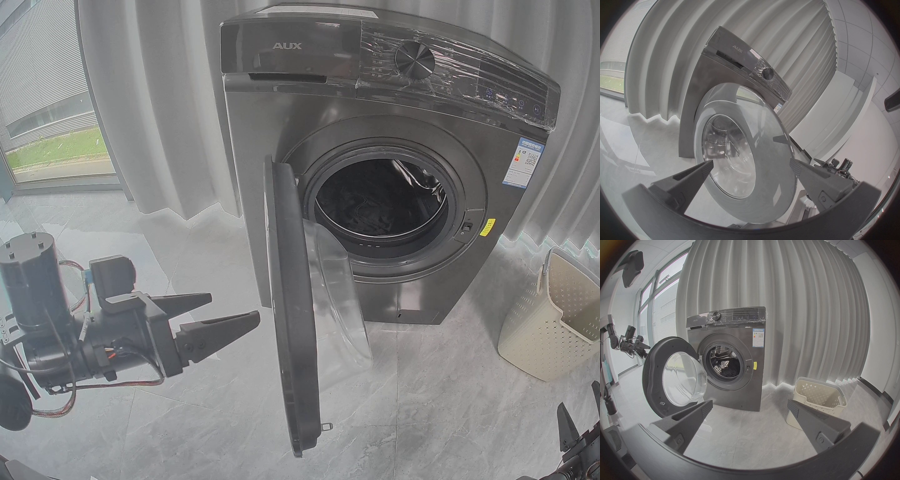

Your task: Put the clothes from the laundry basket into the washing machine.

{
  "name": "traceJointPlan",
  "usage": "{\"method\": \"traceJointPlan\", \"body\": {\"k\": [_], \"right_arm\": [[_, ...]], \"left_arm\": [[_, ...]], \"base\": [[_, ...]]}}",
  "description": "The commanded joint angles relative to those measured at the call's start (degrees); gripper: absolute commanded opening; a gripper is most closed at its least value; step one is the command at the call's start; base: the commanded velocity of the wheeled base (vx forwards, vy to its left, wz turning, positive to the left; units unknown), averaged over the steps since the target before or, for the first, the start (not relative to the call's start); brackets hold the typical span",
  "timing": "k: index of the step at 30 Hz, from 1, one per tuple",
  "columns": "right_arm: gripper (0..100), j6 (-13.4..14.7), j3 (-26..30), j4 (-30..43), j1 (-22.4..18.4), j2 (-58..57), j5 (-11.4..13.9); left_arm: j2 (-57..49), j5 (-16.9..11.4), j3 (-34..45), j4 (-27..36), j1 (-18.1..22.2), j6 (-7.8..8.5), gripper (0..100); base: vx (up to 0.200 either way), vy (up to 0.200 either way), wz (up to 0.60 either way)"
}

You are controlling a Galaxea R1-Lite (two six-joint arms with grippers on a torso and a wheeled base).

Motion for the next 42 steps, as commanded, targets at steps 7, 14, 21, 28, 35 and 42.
{"method": "traceJointPlan", "body": {"k": [7,14,21,28,35,42], "right_arm": [[100,-0.01,1.01,-0.04,0.11,0.08,0.00],[100,-0.01,1.01,-0.04,0.11,0.08,0.00],[100,-0.10,1.01,-0.04,0.02,0.08,0.00],[100,-0.01,1.01,-0.04,0.11,0.08,0.00],[100,-0.01,1.01,-0.04,0.11,0.08,0.00],[100,-0.01,1.01,-0.04,0.11,0.08,0.00]], "left_arm": [[12.95,0.28,-1.54,-13.70,-2.11,-0.58,100],[13.57,1.86,-1.01,-14.84,-2.20,-0.58,100],[15.06,1.86,-1.89,-15.01,-4.14,-1.37,100],[19.37,3.44,-4.53,-16.33,-7.04,-2.60,100],[22.80,6.52,-7.34,-19.23,-9.23,-5.94,100],[22.97,6.96,-5.58,-19.15,-9.41,-5.68,100]], "base": [[0.000,0.000,0.00],[0.000,0.000,0.00],[0.000,0.000,0.00],[0.000,0.000,0.00],[0.000,0.000,0.00],[0.000,0.000,0.00]]}}
